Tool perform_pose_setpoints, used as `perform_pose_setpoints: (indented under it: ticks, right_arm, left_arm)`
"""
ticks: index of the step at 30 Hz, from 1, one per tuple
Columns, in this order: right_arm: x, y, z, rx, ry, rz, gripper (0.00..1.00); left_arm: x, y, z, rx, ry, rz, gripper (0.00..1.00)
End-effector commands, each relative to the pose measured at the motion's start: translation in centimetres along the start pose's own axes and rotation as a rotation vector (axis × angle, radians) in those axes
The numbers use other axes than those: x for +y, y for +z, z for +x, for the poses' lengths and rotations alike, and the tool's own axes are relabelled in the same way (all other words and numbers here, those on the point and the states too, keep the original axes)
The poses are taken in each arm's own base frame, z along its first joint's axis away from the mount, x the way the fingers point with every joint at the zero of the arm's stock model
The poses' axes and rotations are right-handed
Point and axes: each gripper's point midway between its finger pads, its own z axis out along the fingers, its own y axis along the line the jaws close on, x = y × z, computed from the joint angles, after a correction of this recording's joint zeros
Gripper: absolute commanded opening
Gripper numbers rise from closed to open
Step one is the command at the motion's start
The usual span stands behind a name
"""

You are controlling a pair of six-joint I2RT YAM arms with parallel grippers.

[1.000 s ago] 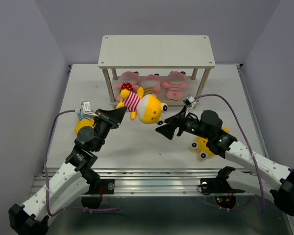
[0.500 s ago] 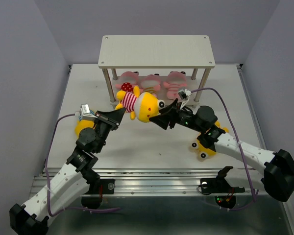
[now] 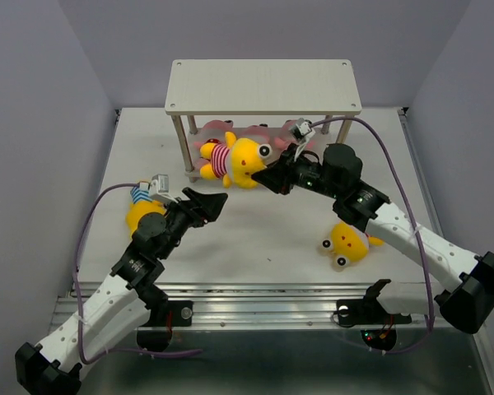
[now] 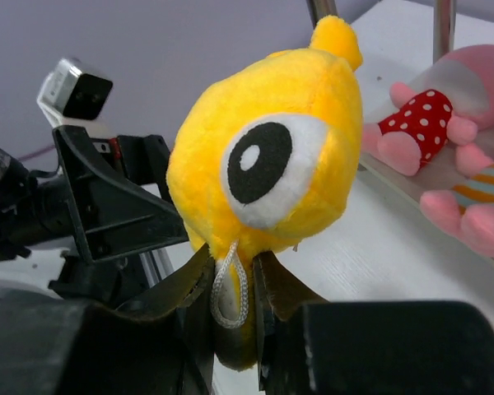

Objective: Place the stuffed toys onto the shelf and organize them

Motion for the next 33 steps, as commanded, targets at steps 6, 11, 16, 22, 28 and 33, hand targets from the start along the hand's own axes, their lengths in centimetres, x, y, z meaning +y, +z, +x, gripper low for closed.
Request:
perform_pose_setpoints:
  ticks: [6,11,16,22,28,33]
  right_arm:
    - [1.7,-3.3,4.9,0.435,-0.223,-0.164,0.23]
    - [2.2,-4.9,5.3,0.512,-0.337,-0.239,0.25]
    - [1.3,-5.6,4.6,0.536,-0.348,-0.147,0.23]
    - [1.6,-6.2,3.2,0.535,-0.352,-0.11,0.22]
    - [2.7,-6.9,2.6,0.524,-0.324,-0.127,0.21]
    - [3.8,-7.1,2.2,0.5,-0.303,-0.169,0.2]
  left_arm:
    - [-2.7,-2.0,0.5,0.093,0.194,0.137,0.99]
    - [-3.1,-1.7,0.3,0.064,0.203,0.176,0.99]
    - [-2.7,-0.5,1.3,0.117,0.245,0.164,0.99]
    - [-3.2,-0.4,2.7,0.152,0.268,0.259,0.99]
    - [-3.0,-0.9,1.9,0.115,0.274,0.276,0.99]
    - [-4.5,-1.2,2.2,0.169,0.267,0.406,0.99]
